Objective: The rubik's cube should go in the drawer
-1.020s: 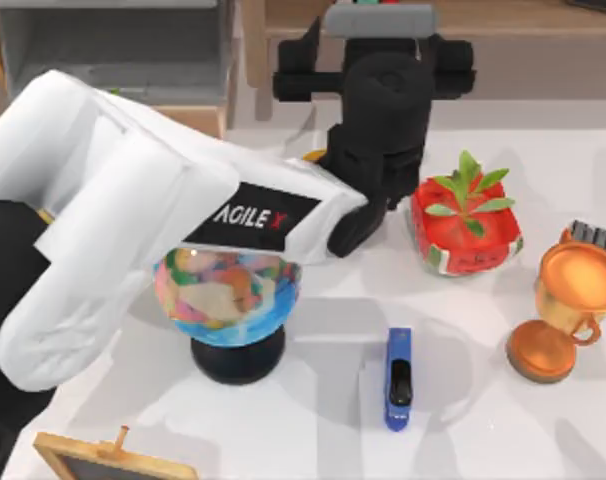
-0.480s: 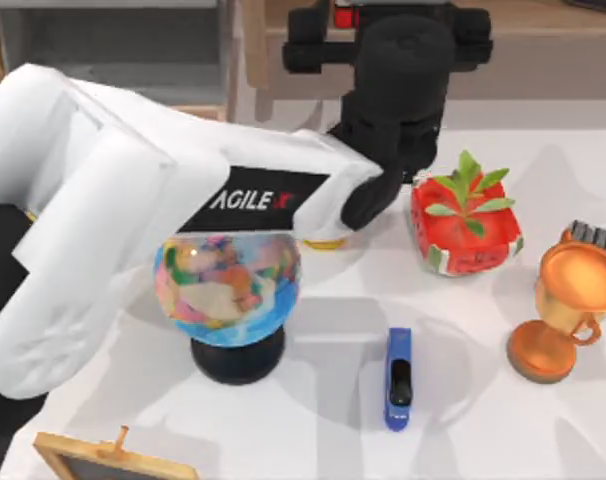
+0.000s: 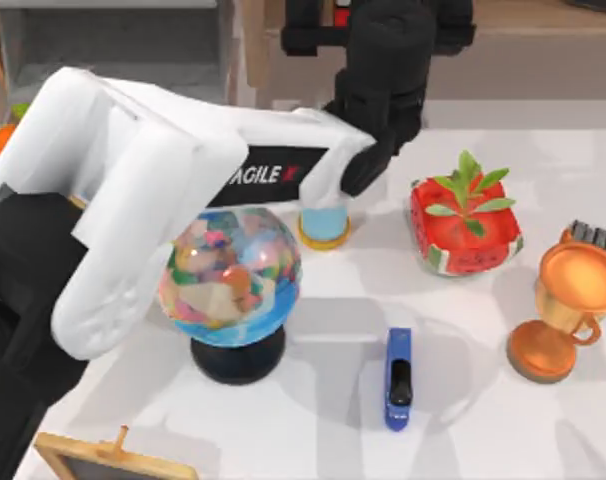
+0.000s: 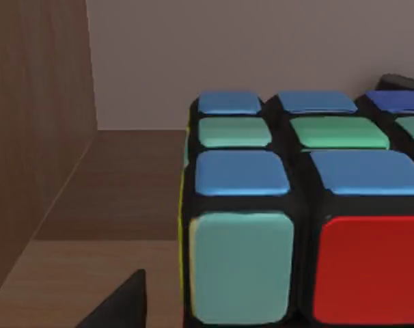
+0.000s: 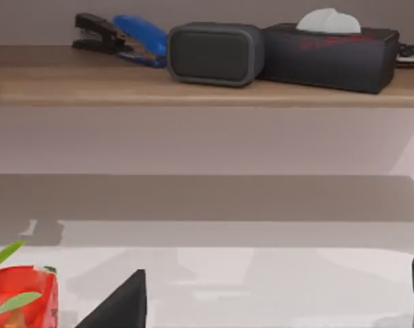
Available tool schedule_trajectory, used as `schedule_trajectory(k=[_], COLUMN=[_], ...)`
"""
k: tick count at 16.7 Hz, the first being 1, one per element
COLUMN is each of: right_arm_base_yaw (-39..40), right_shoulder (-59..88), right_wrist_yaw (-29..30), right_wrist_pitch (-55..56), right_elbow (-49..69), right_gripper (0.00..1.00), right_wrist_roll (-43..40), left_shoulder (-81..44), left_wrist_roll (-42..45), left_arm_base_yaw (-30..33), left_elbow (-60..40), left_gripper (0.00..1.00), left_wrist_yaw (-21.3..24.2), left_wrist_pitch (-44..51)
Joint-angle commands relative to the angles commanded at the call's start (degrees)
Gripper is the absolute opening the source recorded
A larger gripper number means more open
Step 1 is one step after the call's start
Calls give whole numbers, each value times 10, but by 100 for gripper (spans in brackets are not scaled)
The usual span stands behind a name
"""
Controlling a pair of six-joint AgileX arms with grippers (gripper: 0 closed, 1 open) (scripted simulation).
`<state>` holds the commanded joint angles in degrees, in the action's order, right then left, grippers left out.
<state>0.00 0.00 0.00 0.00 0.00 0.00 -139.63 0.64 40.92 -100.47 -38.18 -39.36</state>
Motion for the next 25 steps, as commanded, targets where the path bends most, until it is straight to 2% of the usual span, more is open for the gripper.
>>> schedule_trajectory(k=[5,18,25], right_arm_base_yaw=[0,0,0], right_shoulder=[0,0,0], right_wrist_yaw=[0,0,0], right_wrist_pitch=[0,0,0], right_elbow=[0,0,0], right_gripper=[100,100,100], right_wrist_roll=[0,0,0], left_shoulder=[-8,-8,-8], left_wrist_roll=[1,1,1], left_arm_base_yaw=[-5,-5,-5], left_elbow=[-3,-3,-3], left_gripper=[100,2,0], left_wrist_yaw=[5,5,5], left_wrist_pitch=[-8,-8,-8])
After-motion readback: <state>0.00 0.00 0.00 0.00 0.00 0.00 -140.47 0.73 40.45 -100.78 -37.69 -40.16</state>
